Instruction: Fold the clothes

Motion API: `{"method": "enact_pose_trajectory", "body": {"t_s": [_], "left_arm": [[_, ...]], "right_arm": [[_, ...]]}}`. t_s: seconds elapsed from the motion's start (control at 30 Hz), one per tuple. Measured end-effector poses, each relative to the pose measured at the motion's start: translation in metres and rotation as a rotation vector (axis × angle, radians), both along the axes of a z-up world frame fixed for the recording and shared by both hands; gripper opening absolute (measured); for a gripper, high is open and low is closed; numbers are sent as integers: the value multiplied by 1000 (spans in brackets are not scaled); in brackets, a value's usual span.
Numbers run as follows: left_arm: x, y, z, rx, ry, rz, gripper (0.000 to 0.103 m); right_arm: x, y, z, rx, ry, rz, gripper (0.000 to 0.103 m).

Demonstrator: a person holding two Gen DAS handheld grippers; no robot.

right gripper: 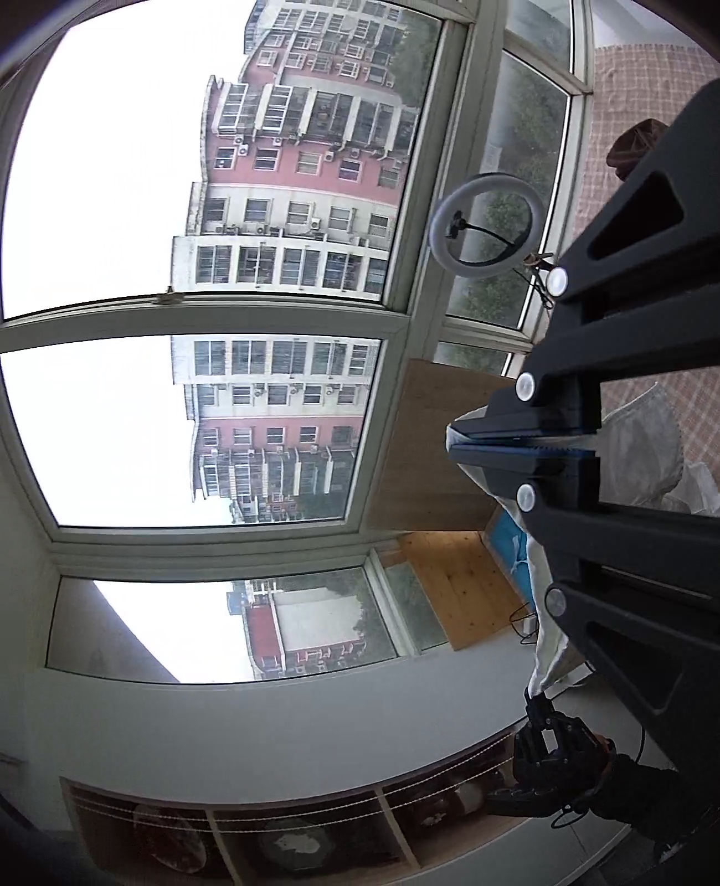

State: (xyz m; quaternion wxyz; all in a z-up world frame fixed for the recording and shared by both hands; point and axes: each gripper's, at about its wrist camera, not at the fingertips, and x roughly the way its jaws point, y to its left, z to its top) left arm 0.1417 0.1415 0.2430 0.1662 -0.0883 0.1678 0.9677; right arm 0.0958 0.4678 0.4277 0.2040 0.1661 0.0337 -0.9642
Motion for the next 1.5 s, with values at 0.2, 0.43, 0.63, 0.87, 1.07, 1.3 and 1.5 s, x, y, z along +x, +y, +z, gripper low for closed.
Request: {"method": "enact_pose_trajectory", "body": {"t_s": [0.2,0.43,0.63,0.87,1.07,1.3,1.5], "left_arm": [[30,-21,16,-109,35,-15,1],[46,-44,29,-170,46,-55,1],[10,-48,30,-192,20,-47,1],[-95,-26,-25,-238,-130,-23,1],[-234,3,-129,-306,-353,51,1],[-388,33,-298,-417,-607,133,1],[-465,50,-386,-388,-775,165,1]], "right_arm": [[42,-44,19,72,54,-29,2],[65,-76,28,108,95,-78,2],[24,-85,21,143,84,-129,2],[-127,-74,-53,208,-63,-181,2],[-302,-62,-174,296,-205,-196,2],[-487,-74,-358,491,-365,-243,2],[-565,-64,-490,553,-580,-286,11]]}}
